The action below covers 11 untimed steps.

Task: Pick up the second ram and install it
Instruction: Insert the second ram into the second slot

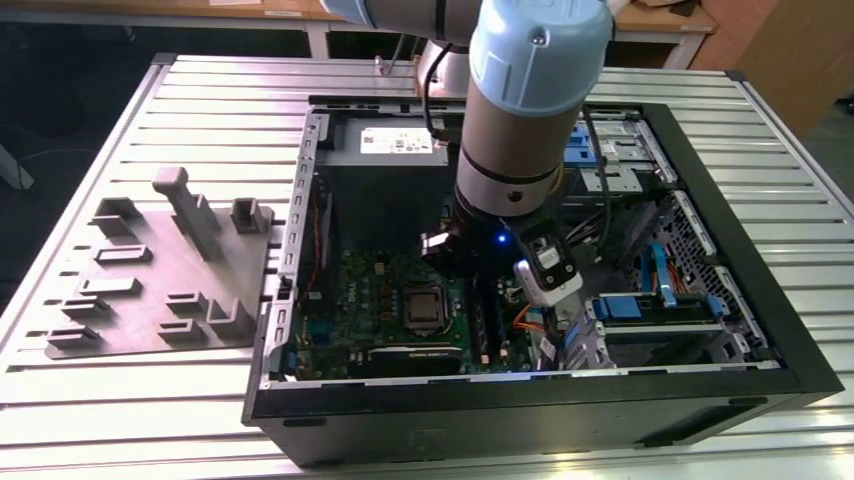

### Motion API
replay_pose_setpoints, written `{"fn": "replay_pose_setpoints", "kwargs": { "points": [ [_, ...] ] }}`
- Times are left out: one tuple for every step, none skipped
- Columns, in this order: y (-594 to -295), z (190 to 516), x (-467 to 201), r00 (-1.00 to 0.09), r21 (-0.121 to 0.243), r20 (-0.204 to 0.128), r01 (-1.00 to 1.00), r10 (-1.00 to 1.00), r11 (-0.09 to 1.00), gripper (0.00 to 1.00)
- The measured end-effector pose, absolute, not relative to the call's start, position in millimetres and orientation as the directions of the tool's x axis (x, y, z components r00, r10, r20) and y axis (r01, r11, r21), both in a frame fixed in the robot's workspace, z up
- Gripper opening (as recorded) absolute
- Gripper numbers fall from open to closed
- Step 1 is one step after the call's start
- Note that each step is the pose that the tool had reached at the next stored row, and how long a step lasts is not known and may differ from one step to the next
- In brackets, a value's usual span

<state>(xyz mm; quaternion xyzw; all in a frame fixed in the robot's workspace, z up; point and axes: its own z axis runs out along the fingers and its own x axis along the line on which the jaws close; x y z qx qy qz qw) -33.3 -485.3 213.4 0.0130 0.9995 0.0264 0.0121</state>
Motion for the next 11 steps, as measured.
{"fn": "replay_pose_setpoints", "kwargs": {
  "points": [
    [-485,213,-33,-0.999,0.053,-0.023,0.025,0.027,0.998,0.25],
    [-485,213,-33,-0.999,0.053,-0.023,0.025,0.027,0.998,0.25],
    [-485,214,-33,-0.999,0.053,-0.023,0.025,0.026,0.998,0.25],
    [-485,217,-33,-0.999,0.053,-0.023,0.025,0.027,0.998,0.25],
    [-485,220,-33,-0.999,0.053,-0.023,0.025,0.027,0.998,0.25],
    [-485,223,-33,-0.999,0.053,-0.023,0.025,0.027,0.998,0.25],
    [-485,227,-33,-0.999,0.053,-0.023,0.025,0.027,0.998,0.25],
    [-485,230,-33,-0.999,0.053,-0.023,0.025,0.027,0.998,0.25],
    [-485,233,-33,-0.999,0.053,-0.023,0.025,0.027,0.998,0.25],
    [-485,236,-33,-0.999,0.053,-0.023,0.025,0.027,0.998,0.25],
    [-485,237,-33,-0.999,0.053,-0.023,0.025,0.026,0.998,0.25]
  ]
}}
